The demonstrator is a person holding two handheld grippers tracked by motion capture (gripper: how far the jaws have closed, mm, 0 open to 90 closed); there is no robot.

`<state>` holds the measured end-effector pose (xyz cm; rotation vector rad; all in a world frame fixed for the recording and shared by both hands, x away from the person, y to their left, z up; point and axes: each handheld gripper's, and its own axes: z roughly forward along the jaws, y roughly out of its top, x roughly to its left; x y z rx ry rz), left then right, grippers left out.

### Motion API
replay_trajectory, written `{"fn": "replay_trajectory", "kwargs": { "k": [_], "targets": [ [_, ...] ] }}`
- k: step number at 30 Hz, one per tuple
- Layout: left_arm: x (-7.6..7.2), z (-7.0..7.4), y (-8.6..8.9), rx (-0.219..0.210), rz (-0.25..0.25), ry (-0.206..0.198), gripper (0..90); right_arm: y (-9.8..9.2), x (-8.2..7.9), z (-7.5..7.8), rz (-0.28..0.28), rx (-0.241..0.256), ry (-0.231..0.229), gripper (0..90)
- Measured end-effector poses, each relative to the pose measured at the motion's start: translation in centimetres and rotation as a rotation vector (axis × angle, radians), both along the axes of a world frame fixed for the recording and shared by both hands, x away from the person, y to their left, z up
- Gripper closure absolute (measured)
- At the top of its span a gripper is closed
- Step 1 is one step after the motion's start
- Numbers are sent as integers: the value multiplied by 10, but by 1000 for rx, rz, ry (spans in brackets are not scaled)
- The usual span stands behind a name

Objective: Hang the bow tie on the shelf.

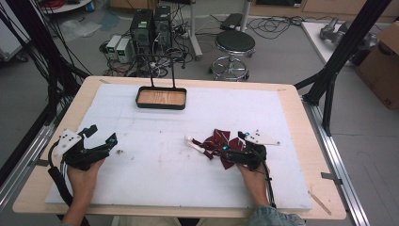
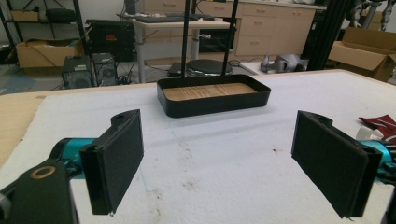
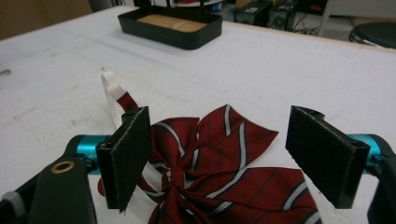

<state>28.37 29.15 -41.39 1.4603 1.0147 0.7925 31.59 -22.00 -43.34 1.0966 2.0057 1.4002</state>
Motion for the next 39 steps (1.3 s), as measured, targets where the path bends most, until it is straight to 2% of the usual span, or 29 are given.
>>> {"fn": "replay_trajectory", "kwargs": {
  "k": [4,11,17,24,27,39],
  "targets": [
    [0,0,0,-2,0,-1,171,5,4,-4,14,-30,9,231],
    [1,0,-1,0,-2,2,171,10,6,-6,24,-38,25,248],
    [1,0,0,-1,-2,0,171,18,7,-9,48,-74,36,264],
    [0,0,-1,-3,-1,-1,170,24,8,-12,59,-100,51,340],
    [0,0,-1,-3,-1,-2,171,25,8,-12,63,-97,62,364],
    [0,0,-1,0,-4,-1,171,29,9,-14,86,-137,69,495]
  ]
}}
